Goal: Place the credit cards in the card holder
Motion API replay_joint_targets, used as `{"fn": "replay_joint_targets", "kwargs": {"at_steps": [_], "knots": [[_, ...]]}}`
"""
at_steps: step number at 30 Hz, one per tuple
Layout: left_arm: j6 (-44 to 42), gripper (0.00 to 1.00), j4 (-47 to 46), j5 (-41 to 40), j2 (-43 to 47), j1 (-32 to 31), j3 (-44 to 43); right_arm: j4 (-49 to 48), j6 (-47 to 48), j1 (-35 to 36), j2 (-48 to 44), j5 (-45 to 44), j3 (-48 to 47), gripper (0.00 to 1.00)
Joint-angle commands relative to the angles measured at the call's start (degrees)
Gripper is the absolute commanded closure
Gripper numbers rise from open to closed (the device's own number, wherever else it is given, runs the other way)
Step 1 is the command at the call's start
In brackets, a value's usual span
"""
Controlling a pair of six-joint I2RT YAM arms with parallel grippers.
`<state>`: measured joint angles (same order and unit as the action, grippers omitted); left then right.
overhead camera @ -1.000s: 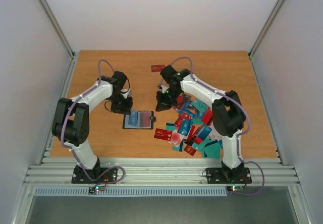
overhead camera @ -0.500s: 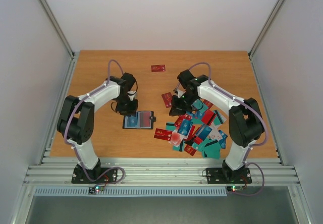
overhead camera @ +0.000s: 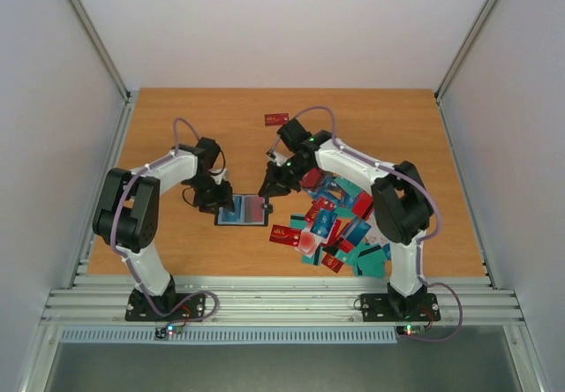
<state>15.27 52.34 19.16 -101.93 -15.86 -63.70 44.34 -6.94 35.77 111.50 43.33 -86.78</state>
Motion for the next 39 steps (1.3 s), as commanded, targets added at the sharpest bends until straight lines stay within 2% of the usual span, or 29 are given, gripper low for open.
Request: {"fn": "replay_joint_targets", "kwargs": {"at_steps": [1,9,17,29,39], "knots": [[-1.0,0.48,-4.1,5.2,1.8,1.7,1.7,-1.5,-1.7,2.6,5.6,0.7,-4.6,0.90],[-1.2,0.48,-7.2,9.5,0.6,2.5,4.0,0.8,-0.5,4.8,14.9,0.3,-11.6,0.98],[-1.2,0.48,-7.8,10.9,0.3,2.7,4.4,2.5,1.2,5.1,21.3,-0.3,-14.1,0.99],[-3.5,0.44,-1.8,7.4,4.1,2.7,-0.3,3.3,1.8,5.1,24.6,-0.9,-14.4,0.99],[-3.6,0.47,-4.6,10.5,1.6,2.7,0.9,3.9,1.5,5.1,25.7,-1.2,-15.6,0.99]]}}
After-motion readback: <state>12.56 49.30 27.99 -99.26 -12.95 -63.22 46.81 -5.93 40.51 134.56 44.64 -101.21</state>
